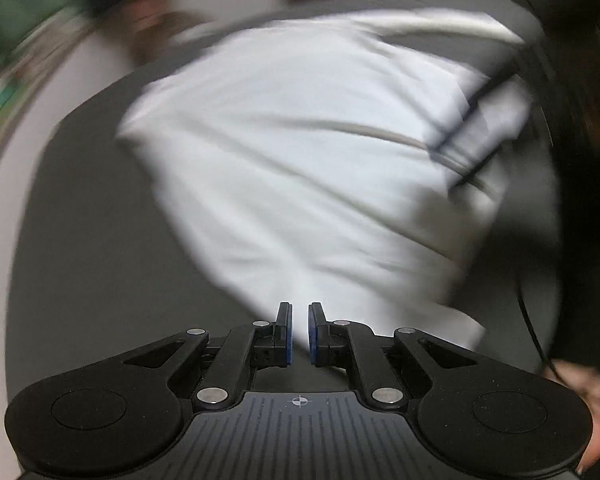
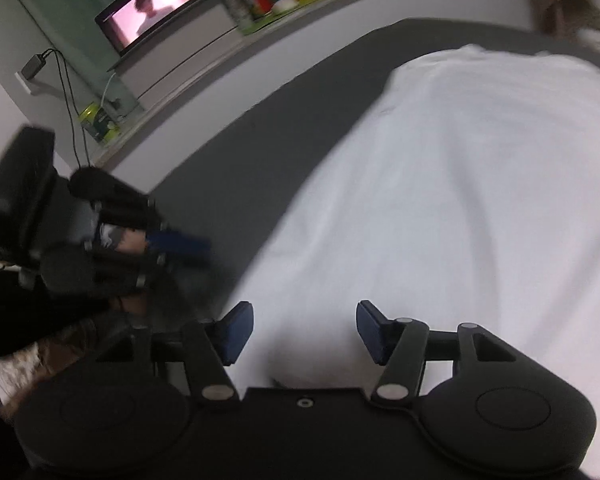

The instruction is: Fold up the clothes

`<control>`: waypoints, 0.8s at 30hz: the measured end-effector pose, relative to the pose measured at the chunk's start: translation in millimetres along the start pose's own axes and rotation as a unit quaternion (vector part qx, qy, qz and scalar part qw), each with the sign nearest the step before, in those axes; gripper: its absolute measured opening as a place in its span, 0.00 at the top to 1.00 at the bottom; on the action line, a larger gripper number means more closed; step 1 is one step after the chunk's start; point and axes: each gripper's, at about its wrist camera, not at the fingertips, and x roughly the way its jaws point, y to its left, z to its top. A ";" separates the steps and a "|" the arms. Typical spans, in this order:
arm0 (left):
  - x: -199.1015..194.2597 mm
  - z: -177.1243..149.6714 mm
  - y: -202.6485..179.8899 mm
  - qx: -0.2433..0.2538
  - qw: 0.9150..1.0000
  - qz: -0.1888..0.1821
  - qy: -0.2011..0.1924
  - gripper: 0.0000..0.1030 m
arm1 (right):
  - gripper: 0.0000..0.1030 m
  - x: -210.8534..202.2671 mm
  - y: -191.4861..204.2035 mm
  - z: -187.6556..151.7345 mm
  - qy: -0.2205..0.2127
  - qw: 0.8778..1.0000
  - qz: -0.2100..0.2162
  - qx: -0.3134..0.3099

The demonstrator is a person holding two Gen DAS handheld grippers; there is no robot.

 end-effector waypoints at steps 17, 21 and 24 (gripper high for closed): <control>22.8 -76.5 108.9 -0.311 0.949 -0.024 -0.047 0.92 | 0.54 87.8 -10.4 -9.9 -0.003 0.997 -0.073 0.018; 27.1 -78.2 105.4 -0.325 0.944 -0.023 -0.052 0.92 | 0.55 90.1 -1.5 -4.5 -0.005 0.996 -0.090 0.017; 22.6 -70.6 105.1 -0.325 0.943 -0.016 -0.065 0.92 | 0.55 80.7 6.6 1.3 -0.019 0.996 -0.082 0.022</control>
